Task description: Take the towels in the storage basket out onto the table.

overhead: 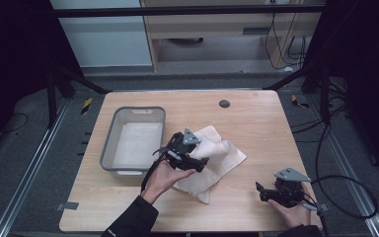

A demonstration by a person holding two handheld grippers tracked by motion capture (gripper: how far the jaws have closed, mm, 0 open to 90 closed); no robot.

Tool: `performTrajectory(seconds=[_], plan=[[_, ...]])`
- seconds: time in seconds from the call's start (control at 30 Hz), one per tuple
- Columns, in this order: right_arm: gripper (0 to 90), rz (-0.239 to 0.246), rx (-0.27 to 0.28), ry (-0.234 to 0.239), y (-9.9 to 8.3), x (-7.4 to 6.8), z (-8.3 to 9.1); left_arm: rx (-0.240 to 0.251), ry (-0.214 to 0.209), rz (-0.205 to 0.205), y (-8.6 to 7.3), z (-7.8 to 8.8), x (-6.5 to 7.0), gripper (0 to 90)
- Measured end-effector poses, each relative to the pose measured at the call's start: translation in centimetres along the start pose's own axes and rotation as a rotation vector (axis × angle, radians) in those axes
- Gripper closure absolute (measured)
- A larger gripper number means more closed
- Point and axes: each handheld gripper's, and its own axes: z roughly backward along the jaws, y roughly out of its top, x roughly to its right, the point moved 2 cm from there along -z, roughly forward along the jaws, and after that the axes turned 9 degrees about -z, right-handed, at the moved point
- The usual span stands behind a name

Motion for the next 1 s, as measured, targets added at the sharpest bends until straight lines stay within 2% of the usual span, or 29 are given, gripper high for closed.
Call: performTrajectory(seconds=[0.23,0.4,0.53,0.7,0.8,1.0], plan=[[8.9,0.001,0.002,-0.003,0.0,0.0,0.0,0.049,0.009,-0.003,-0.4,2.7,-0.1,24.4],[8.6,-0.017,0.005,0.002,0.0,0.0,0.1,0.083,0.03,0.002,-1.1,4.4,-0.4,24.1],[8.4,-0.013,0.011,-0.004,0.0,0.1,0.1,0.107,0.07,0.024,-2.3,6.0,-1.0,23.9],[8.4,-0.04,0.019,-0.005,-0.1,0.5,0.3,0.137,0.116,0.055,-4.0,7.6,-1.8,23.9],[8.4,-0.04,0.02,-0.012,-0.1,0.6,0.3,0.154,0.146,0.076,-5.3,8.5,-2.3,23.9],[8.2,-0.052,0.021,-0.013,-0.1,0.8,0.4,0.161,0.176,0.118,-7.6,9.7,-3.1,23.8]])
